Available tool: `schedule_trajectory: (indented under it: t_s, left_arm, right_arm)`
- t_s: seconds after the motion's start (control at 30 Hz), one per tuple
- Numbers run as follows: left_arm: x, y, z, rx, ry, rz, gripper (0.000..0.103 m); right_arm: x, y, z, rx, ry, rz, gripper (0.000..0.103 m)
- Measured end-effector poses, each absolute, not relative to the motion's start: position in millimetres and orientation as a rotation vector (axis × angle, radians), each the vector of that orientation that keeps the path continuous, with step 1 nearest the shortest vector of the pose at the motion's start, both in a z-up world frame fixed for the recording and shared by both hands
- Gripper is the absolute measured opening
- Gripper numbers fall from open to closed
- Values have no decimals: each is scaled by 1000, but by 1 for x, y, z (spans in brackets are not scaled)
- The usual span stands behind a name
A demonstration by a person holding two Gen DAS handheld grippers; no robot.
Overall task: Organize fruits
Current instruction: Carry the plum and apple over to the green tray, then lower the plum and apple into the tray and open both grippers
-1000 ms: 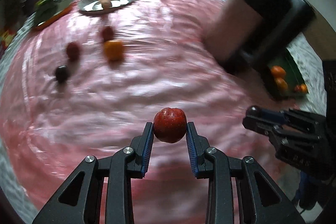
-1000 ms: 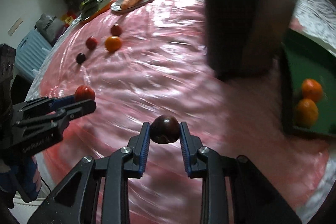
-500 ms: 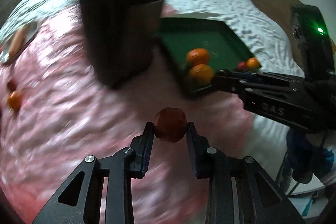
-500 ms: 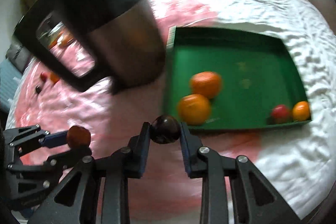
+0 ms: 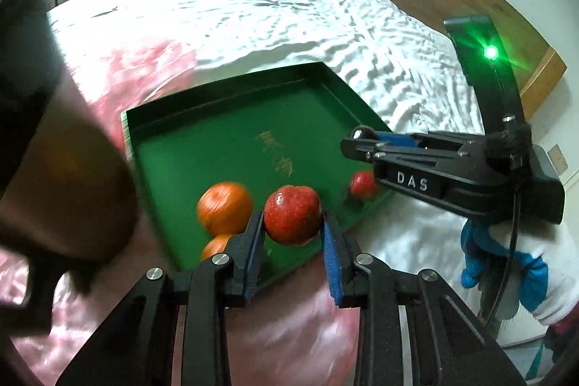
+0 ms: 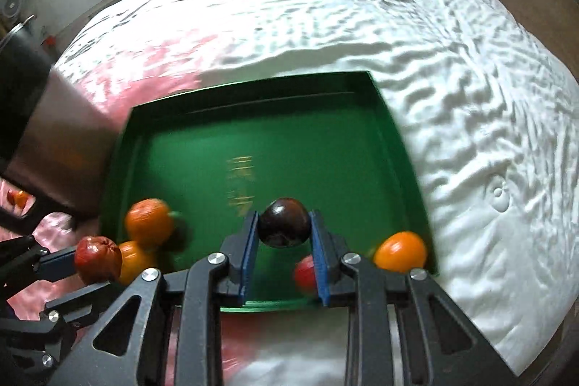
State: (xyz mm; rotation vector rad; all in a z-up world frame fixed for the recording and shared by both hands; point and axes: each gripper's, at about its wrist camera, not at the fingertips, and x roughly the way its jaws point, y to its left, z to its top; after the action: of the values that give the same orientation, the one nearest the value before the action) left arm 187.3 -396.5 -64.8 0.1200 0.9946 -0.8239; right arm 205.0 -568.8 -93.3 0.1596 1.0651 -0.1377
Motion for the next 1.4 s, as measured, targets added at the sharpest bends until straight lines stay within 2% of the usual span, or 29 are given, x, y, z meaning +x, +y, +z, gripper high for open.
schedule_trajectory:
  t_s: [0.37, 1.4]
  left_arm:
    - [205, -441, -99, 183, 1046, -806, 27]
    - [208, -455, -129, 255, 1111, -757, 27]
  right_arm:
    - [219, -605, -120, 180, 1104, -153, 45]
    - [225, -616, -142, 158, 1141, -157, 46]
